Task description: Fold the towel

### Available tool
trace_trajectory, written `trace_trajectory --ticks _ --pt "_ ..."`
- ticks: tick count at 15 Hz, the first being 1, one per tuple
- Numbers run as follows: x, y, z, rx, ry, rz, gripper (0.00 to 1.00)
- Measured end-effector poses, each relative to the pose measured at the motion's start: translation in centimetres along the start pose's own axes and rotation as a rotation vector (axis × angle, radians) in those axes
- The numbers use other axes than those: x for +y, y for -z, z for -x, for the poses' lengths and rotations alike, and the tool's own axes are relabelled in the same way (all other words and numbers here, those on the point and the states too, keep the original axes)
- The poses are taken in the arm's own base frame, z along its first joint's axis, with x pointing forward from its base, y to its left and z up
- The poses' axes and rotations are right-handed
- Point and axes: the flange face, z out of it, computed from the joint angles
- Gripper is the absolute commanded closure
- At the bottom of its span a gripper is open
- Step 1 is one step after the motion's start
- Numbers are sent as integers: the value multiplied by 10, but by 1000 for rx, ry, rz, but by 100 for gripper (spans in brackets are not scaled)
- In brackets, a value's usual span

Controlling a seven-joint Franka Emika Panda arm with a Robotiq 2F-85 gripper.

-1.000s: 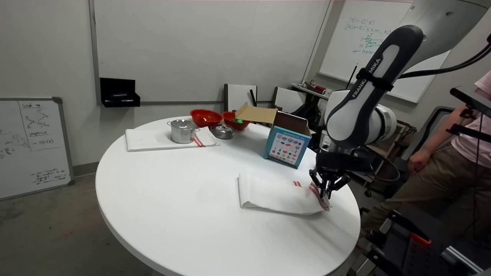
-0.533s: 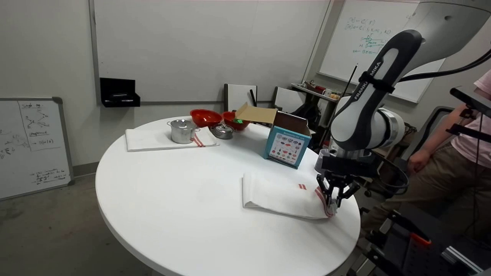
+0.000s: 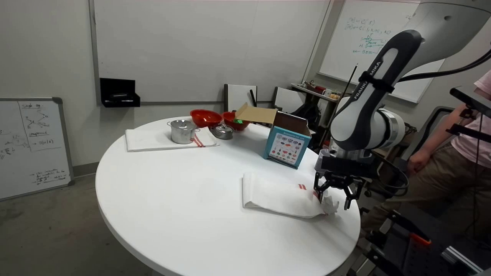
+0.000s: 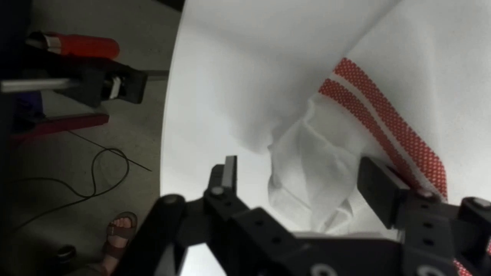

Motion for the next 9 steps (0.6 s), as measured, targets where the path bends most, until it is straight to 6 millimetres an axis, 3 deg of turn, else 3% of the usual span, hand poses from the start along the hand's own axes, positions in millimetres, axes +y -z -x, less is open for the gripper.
trace_trajectory --ticks 9 --pt "-10 21 8 36 40 -48 0"
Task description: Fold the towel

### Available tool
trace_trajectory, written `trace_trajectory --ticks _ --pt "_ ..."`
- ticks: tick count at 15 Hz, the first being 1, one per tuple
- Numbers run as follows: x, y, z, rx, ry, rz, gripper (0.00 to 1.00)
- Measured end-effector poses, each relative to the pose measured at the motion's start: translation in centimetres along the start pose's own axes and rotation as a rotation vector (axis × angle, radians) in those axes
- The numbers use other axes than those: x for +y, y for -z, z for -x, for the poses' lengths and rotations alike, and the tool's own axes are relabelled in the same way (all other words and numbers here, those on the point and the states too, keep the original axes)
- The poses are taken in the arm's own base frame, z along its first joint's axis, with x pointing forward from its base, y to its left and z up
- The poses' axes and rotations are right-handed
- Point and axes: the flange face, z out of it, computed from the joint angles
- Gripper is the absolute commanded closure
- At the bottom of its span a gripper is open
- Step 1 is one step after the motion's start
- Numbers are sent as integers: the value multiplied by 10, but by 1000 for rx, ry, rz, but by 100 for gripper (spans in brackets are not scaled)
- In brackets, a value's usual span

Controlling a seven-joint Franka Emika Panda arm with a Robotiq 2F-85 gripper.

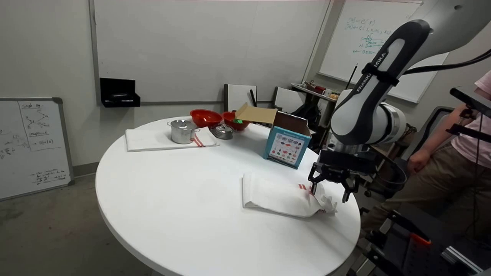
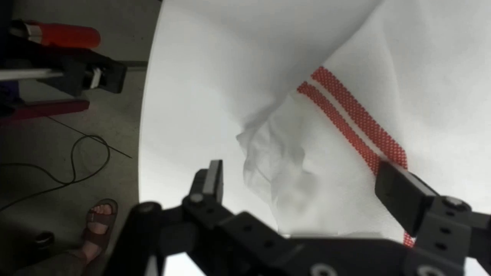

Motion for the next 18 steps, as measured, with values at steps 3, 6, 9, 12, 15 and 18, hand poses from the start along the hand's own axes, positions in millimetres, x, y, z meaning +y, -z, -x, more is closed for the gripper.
trace_trajectory --ticks 3,6,9,12,15,18 --pt "6 22 0 49 58 -40 0" --pt "5 49 7 112 149 -64 0" --pt "-15 72 22 172 258 -80 0" --pt "-50 89 51 224 364 -90 0" --pt "-83 102 83 267 461 -86 0" --pt "-106 111 109 285 507 -82 0"
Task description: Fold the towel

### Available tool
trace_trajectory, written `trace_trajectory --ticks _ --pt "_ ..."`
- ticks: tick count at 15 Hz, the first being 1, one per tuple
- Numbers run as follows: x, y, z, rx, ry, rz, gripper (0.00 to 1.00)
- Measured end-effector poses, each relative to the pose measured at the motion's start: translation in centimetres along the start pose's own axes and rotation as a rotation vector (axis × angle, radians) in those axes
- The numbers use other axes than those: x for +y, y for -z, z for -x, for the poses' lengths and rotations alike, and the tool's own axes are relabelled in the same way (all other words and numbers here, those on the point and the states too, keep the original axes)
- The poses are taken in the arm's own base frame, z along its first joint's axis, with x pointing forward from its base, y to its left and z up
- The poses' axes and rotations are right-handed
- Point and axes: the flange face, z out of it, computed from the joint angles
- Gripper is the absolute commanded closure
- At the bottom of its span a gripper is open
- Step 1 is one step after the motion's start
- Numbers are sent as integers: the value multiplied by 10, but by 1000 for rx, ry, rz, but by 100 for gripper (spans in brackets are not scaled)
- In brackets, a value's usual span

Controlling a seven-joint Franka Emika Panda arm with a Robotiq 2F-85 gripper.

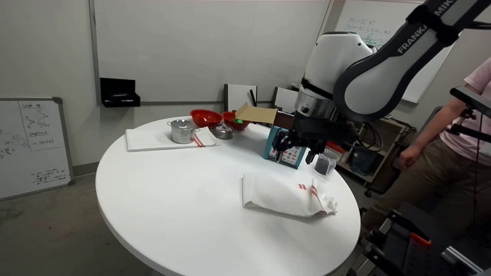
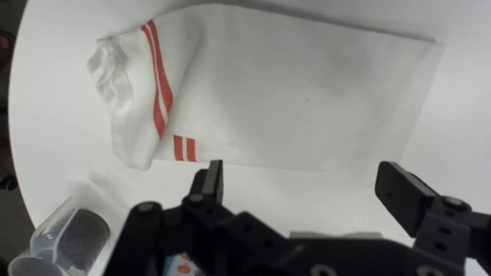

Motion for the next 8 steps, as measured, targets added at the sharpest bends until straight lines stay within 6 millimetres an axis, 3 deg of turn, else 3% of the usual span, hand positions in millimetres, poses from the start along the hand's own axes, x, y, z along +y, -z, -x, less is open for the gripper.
trace_trajectory --ticks 5,8 --pt "-39 10 11 -4 -3 -27 0" --pt "-59 6 12 -22 -18 -47 0"
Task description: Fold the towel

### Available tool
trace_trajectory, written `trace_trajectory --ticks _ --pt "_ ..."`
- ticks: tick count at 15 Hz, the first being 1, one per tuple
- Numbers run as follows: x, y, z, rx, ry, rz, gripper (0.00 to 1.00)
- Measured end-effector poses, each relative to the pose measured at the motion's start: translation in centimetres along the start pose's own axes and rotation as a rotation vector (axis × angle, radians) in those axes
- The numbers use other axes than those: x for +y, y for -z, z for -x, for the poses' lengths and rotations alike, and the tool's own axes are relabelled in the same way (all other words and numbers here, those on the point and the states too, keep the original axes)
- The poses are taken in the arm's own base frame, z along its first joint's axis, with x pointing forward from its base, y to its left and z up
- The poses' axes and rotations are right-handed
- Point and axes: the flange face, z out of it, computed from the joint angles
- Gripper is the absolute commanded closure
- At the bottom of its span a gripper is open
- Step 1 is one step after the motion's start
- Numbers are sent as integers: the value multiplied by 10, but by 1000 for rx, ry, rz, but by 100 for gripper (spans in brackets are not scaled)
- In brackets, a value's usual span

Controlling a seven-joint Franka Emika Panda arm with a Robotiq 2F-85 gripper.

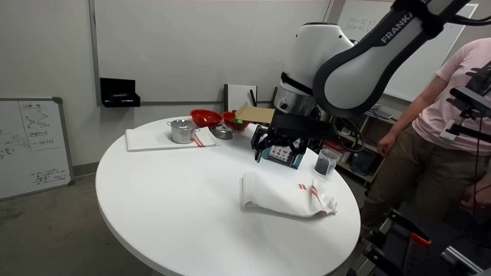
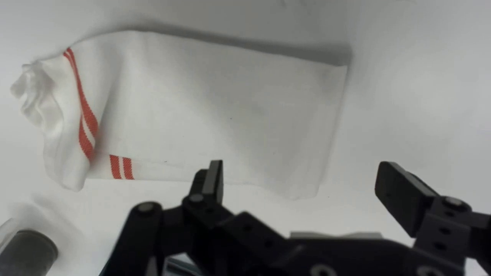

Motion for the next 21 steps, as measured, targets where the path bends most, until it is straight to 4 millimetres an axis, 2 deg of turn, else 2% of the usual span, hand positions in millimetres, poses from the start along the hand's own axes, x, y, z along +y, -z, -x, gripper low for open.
trace_trajectory --ticks 3,11,17,18,19,21 --pt "-15 -17 -5 -22 -22 -1 0" --pt "-43 -78 -28 -68 -48 23 0" --pt "-58 -107 -41 -96 -36 36 0" --pt "-59 -111 -43 -102 -35 39 5" --pt "-60 -114 -45 -107 -36 44 27" --pt "-62 -120 -50 -113 -41 49 32"
